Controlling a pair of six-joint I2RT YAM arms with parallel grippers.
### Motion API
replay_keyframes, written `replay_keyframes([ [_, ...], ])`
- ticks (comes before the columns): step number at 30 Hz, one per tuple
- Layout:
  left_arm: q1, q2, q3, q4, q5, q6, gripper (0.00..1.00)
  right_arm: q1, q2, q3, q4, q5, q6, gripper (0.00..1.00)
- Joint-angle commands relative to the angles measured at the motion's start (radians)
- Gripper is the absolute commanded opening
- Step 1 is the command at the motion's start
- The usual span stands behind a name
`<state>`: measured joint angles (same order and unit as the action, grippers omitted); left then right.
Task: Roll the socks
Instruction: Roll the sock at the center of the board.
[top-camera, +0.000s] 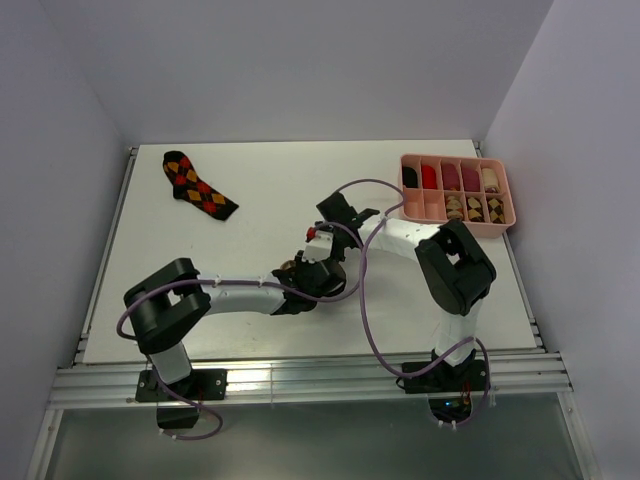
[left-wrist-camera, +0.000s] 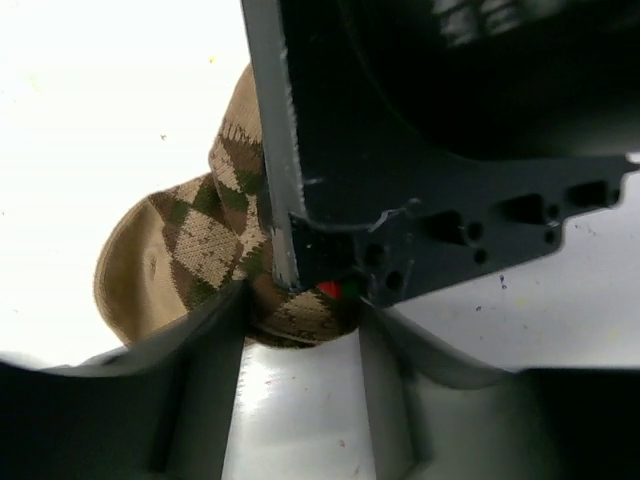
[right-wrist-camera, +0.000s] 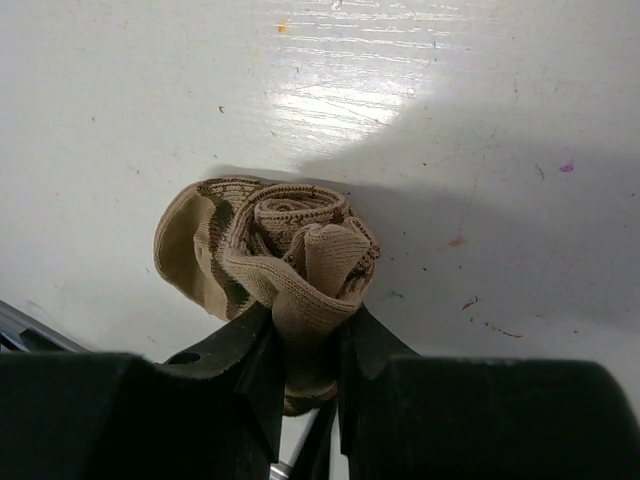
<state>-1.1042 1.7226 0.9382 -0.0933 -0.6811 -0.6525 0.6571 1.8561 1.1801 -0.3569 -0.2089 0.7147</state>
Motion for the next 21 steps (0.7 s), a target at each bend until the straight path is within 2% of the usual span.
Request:
replay_keyframes([
  [1, -0.006, 0.049, 0.04, -0.068, -0.035, -0.061, 0.35, 0.026, 0.04, 0.013, -0.083, 0.016, -0.02, 0.0],
  [3, -0.005, 0.063, 0.044, -0.101, -0.038, -0.105, 0.21, 0.024, 0.035, 0.003, -0.068, -0.001, -0.015, 0.0],
  [4, -0.005, 0.068, 0.037, -0.123, -0.037, -0.117, 0.1, 0.026, 0.026, -0.003, -0.06, -0.006, -0.011, 0.0],
  [6, 0.001, 0.049, 0.015, -0.129, -0.014, -0.153, 0.01, 0.026, 0.006, -0.02, -0.033, -0.024, -0.004, 0.0],
  [7, 0.006, 0.036, 0.002, -0.125, 0.003, -0.165, 0.01, 0.026, -0.001, -0.025, -0.022, -0.03, 0.0, 0.01],
  [10, 0.038, -0.042, -0.07, -0.082, 0.087, -0.211, 0.01, 0.022, -0.04, -0.049, 0.027, -0.064, 0.017, 0.13],
  [14, 0.119, -0.158, -0.194, 0.005, 0.251, -0.295, 0.01, 0.015, -0.098, -0.083, 0.131, -0.099, 0.049, 0.39],
  [16, 0.181, -0.222, -0.275, 0.052, 0.343, -0.343, 0.01, 0.01, -0.132, -0.105, 0.17, -0.112, 0.06, 0.48],
  [17, 0.197, -0.242, -0.298, 0.084, 0.366, -0.357, 0.01, 0.009, -0.141, -0.112, 0.205, -0.115, 0.071, 0.57],
  [21, 0.289, -0.325, -0.412, 0.206, 0.483, -0.432, 0.01, 0.007, -0.179, -0.158, 0.312, -0.145, 0.088, 0.7],
])
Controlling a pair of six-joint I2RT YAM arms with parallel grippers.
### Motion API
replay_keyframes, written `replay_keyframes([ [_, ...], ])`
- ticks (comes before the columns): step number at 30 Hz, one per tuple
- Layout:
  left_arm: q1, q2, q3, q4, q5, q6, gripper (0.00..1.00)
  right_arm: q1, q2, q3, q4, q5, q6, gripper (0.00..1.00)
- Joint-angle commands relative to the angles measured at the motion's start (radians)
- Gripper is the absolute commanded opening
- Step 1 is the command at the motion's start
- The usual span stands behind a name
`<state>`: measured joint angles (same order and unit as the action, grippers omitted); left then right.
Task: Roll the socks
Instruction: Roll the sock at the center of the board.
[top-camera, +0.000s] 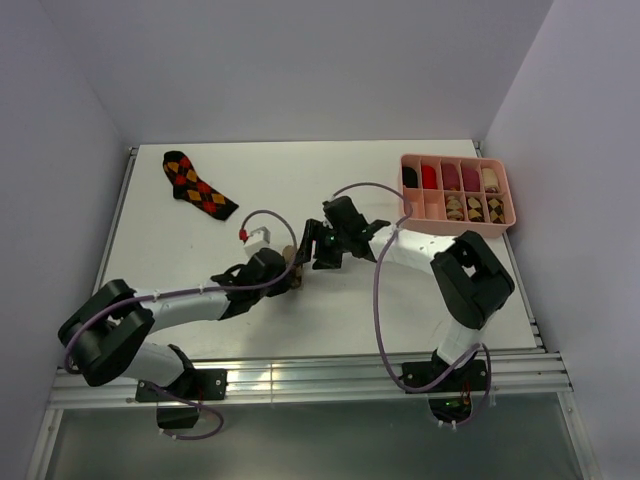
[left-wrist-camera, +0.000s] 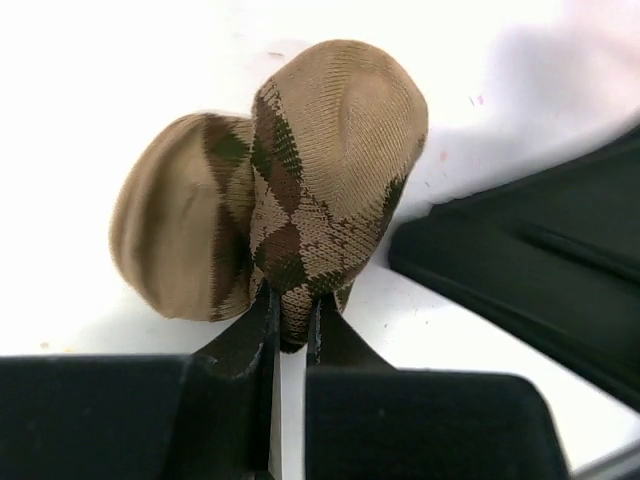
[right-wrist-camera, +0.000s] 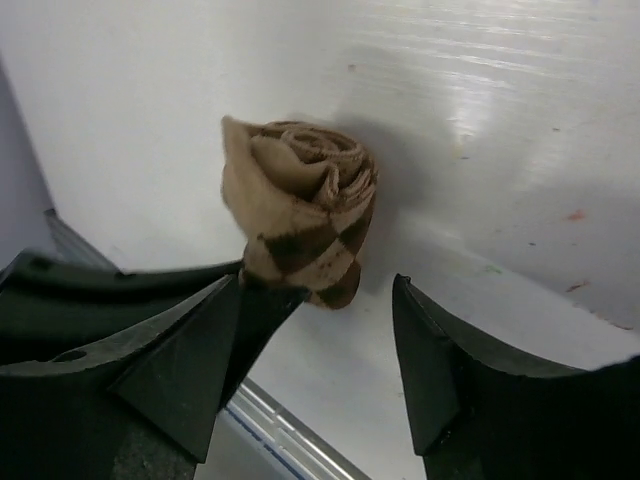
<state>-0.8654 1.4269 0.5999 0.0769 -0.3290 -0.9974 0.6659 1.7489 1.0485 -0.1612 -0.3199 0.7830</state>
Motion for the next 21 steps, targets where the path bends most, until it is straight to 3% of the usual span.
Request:
replay_keyframes([
  [1, 0.064, -0.054, -0.11, 0.052, 0.149, -0.098, 0.01, -0.002, -0.081, -0.047, 0.139, -0.053, 0.018, 0.7],
  [10, 0.181, -0.083, -0.235, 0.165, 0.304, -0.168, 0.01, 0.003, 0.02, -0.113, 0.347, -0.151, 0.045, 0.72],
  [21, 0.256, 0.015, -0.238, 0.192, 0.427, -0.141, 0.01, 0.012, 0.188, -0.139, 0.595, -0.206, 0.078, 0.72],
])
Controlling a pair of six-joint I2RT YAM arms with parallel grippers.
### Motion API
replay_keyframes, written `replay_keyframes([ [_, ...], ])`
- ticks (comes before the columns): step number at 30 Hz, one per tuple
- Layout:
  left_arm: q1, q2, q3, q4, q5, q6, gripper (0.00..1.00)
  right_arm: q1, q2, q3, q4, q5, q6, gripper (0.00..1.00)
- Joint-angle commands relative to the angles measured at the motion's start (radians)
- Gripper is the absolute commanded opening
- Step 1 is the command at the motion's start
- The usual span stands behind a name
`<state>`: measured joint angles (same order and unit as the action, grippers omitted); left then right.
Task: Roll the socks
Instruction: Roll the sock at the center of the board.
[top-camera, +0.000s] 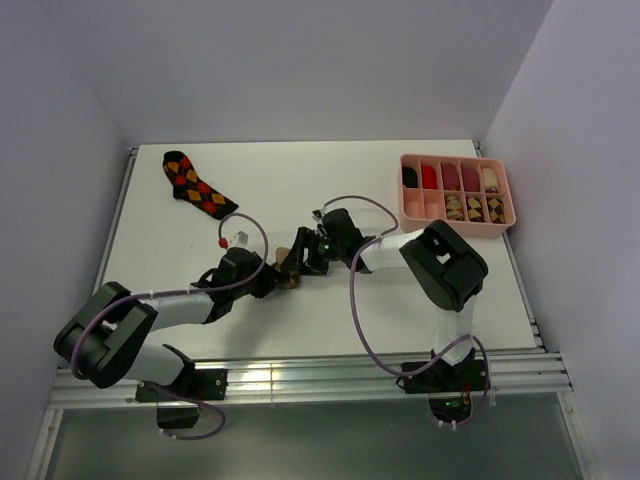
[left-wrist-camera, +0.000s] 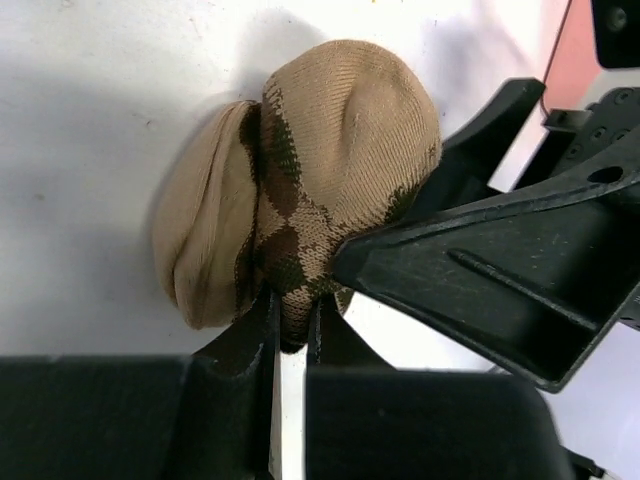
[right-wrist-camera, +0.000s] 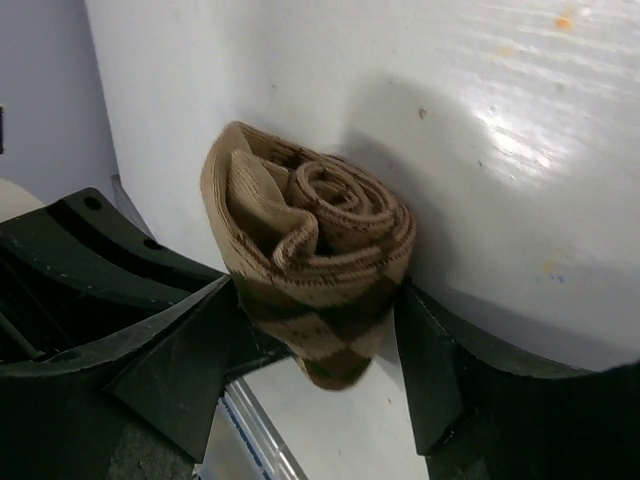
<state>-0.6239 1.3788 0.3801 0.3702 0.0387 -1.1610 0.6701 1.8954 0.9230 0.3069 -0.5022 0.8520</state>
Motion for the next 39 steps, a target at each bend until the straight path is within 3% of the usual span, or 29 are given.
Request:
replay_keyframes([
  [1, 0.019, 0.071, -0.018, -0.102, 0.078, 0.026, 0.01, 0.008, 0.053, -0.013, 0.141, -0.038, 0.015, 0.7],
  [3, 0.032, 0.088, -0.014, -0.105, 0.089, 0.035, 0.01, 0.008, 0.076, -0.029, 0.19, -0.048, 0.03, 0.66],
  [6, 0.046, 0.095, -0.004, -0.119, 0.102, 0.052, 0.01, 0.003, 0.09, -0.039, 0.215, -0.053, 0.027, 0.48],
  [7, 0.047, 0.092, 0.0, -0.126, 0.101, 0.057, 0.01, 0.0, 0.088, -0.047, 0.209, -0.05, 0.019, 0.3],
  [10, 0.049, 0.086, 0.022, -0.155, 0.089, 0.083, 0.01, -0.01, 0.062, -0.056, 0.155, -0.016, -0.022, 0.0],
  [11, 0.049, 0.083, 0.028, -0.165, 0.072, 0.101, 0.01, -0.012, 0.053, -0.053, 0.1, 0.01, -0.037, 0.0],
  [14, 0.047, 0.074, 0.063, -0.214, 0.049, 0.136, 0.21, -0.014, 0.015, -0.038, -0.012, 0.046, -0.085, 0.0],
  [15, 0.047, 0.06, 0.083, -0.229, 0.02, 0.145, 0.38, -0.014, -0.007, -0.023, -0.046, 0.082, -0.097, 0.0],
  [16, 0.041, 0.049, 0.094, -0.267, -0.002, 0.153, 0.44, -0.012, -0.016, -0.015, -0.08, 0.1, -0.116, 0.0],
  [18, 0.012, 0.017, 0.131, -0.312, -0.084, 0.176, 0.56, -0.012, -0.039, 0.025, -0.199, 0.161, -0.131, 0.0],
  [21, -0.055, -0.02, 0.184, -0.413, -0.192, 0.187, 0.66, -0.006, -0.05, 0.083, -0.334, 0.211, -0.14, 0.0],
  [31, -0.35, 0.037, 0.407, -0.603, -0.664, 0.265, 0.7, 0.034, -0.018, 0.276, -0.682, 0.333, -0.142, 0.0],
  [39, -0.444, 0.201, 0.546, -0.596, -0.772, 0.339, 0.7, 0.059, 0.024, 0.344, -0.749, 0.34, -0.149, 0.0],
])
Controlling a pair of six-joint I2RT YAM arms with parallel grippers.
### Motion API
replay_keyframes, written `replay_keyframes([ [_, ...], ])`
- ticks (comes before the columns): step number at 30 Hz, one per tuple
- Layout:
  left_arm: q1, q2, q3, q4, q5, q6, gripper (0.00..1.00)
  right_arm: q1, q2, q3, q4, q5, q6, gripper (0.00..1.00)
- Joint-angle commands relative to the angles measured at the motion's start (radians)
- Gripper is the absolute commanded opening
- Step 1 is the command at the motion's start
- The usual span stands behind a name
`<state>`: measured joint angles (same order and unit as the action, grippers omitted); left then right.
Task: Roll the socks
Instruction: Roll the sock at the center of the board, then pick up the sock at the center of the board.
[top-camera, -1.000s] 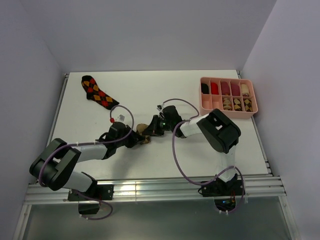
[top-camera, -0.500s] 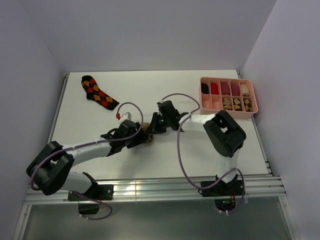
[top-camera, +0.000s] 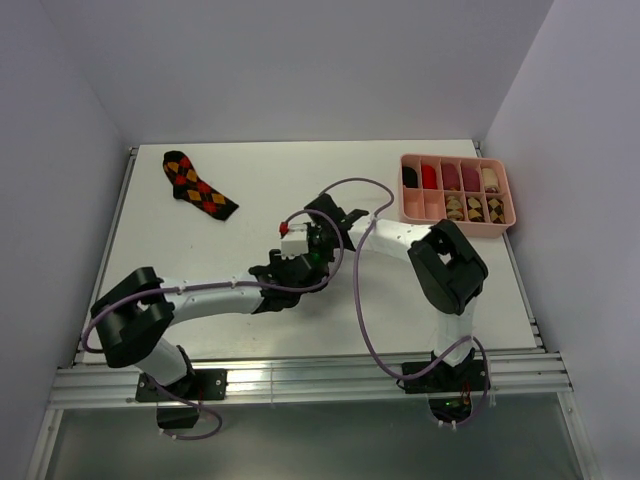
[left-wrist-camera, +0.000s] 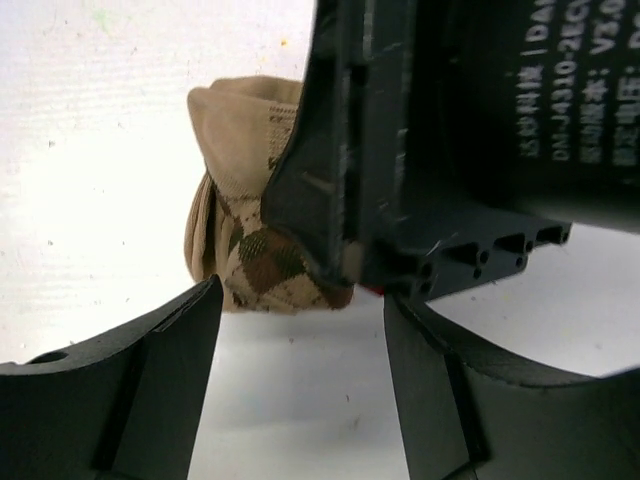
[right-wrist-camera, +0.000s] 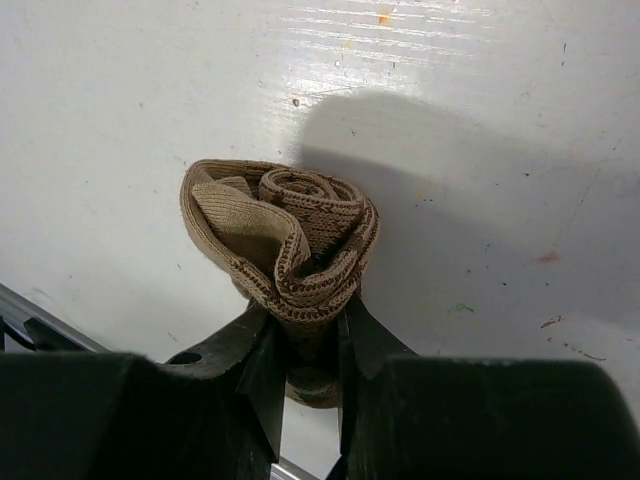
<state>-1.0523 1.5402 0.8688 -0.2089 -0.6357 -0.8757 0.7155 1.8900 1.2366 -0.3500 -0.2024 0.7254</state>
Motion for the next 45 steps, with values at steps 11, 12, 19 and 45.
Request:
replay_keyframes([
  [11, -0.028, 0.176, 0.111, 0.011, -0.133, 0.092, 0.63, 0.021, 0.058, 0.04, -0.103, 0.017, -0.024, 0.0],
  [12, -0.028, 0.192, 0.114, 0.003, -0.131, 0.092, 0.55, 0.021, 0.058, 0.041, -0.103, 0.014, -0.026, 0.0],
  [19, -0.026, 0.225, 0.101, -0.035, -0.104, 0.04, 0.09, 0.021, 0.057, 0.034, -0.08, -0.023, -0.027, 0.0],
  [45, 0.432, -0.186, -0.481, 0.48, 0.66, -0.21, 0.01, -0.047, -0.091, -0.154, 0.347, -0.238, 0.035, 0.8],
])
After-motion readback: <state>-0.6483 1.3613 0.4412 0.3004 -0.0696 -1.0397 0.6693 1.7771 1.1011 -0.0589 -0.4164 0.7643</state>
